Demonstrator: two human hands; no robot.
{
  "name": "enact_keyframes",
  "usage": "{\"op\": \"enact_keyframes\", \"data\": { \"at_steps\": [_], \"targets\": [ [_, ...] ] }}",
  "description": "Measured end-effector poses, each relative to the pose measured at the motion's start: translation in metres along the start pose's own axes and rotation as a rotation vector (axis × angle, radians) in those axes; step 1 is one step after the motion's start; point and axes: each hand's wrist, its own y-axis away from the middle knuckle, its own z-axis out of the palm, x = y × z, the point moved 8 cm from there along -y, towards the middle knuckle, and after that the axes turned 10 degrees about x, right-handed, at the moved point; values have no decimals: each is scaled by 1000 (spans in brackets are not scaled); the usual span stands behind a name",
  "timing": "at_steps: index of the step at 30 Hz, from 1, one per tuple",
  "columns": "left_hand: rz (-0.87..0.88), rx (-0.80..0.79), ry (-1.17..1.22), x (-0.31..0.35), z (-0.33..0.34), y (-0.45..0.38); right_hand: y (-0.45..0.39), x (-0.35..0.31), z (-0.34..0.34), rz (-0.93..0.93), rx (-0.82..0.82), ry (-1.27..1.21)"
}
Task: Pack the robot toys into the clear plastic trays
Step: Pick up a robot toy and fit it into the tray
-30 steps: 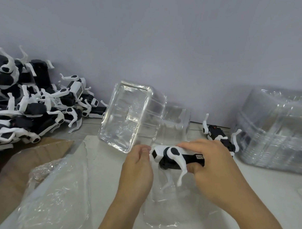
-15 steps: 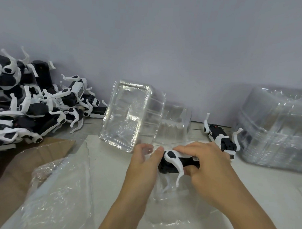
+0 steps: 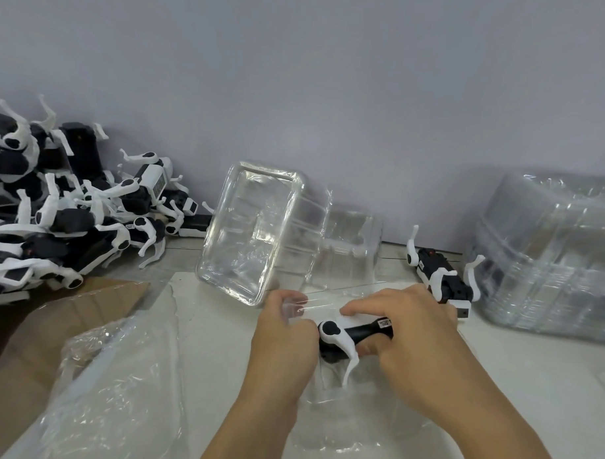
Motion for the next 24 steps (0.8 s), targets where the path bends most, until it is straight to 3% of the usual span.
{"op": "enact_keyframes", "data": {
  "at_steps": [7, 12, 19, 24],
  "targets": [
    [30, 19, -39, 4, -2, 2, 0, -1, -4, 5, 16, -37],
    [61, -96, -93, 4, 3, 3, 0, 2, -4, 36, 10, -42],
    [108, -49, -88, 6, 1, -2, 1, 3, -31, -1, 19, -77],
    [122, -76, -90, 4, 1, -4, 3, 33, -58, 142, 15, -45]
  ]
}}
